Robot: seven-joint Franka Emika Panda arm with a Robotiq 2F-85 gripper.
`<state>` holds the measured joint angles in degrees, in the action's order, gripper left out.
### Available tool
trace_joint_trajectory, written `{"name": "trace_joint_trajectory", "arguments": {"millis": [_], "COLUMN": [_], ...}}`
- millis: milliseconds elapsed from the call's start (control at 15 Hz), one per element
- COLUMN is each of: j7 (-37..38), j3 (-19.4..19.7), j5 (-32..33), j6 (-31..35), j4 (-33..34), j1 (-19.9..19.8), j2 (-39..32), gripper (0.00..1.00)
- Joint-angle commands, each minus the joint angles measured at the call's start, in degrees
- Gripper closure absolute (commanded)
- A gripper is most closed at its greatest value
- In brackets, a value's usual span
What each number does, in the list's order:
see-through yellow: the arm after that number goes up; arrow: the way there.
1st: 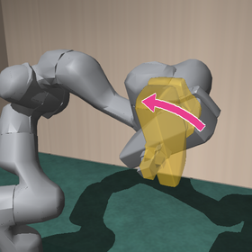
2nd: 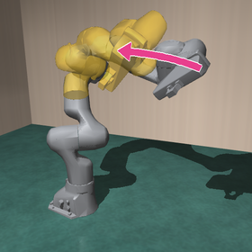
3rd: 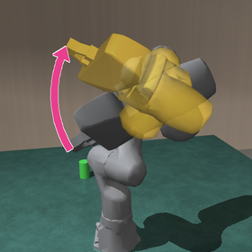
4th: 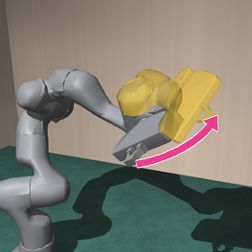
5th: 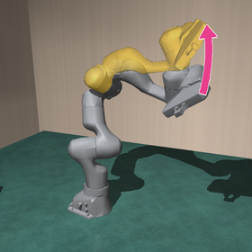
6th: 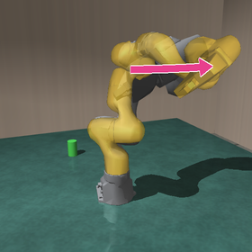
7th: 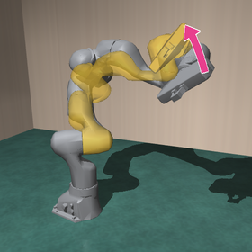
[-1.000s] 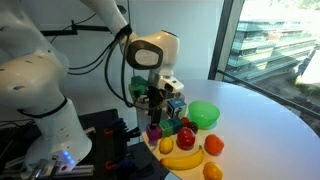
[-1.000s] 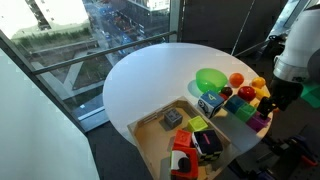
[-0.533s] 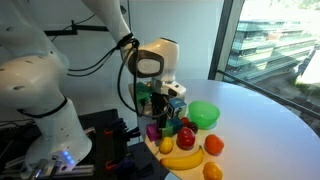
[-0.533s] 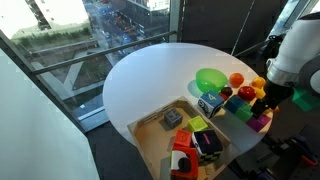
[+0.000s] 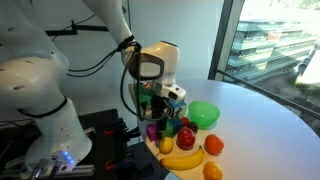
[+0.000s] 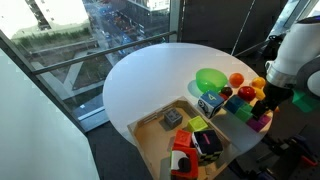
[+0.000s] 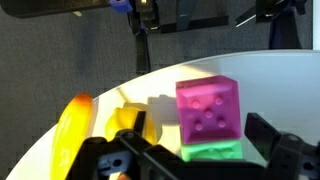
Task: Put the pink block on the tray
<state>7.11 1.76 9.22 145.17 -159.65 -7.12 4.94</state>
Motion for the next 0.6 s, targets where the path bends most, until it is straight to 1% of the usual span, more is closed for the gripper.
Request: {"name": "trace_joint_trajectory", "arguments": {"millis": [0,533], "j7": [0.02,-0.91], "j3": [0.66,0.50], "j5": [0.07,-2.93], "j6": [-0.12,1.61], "j4": [0.06,0.13], "j1": [0.64,1.71], "j2": [0.02,-0.23], "gripper": [0.00,0.00]}}
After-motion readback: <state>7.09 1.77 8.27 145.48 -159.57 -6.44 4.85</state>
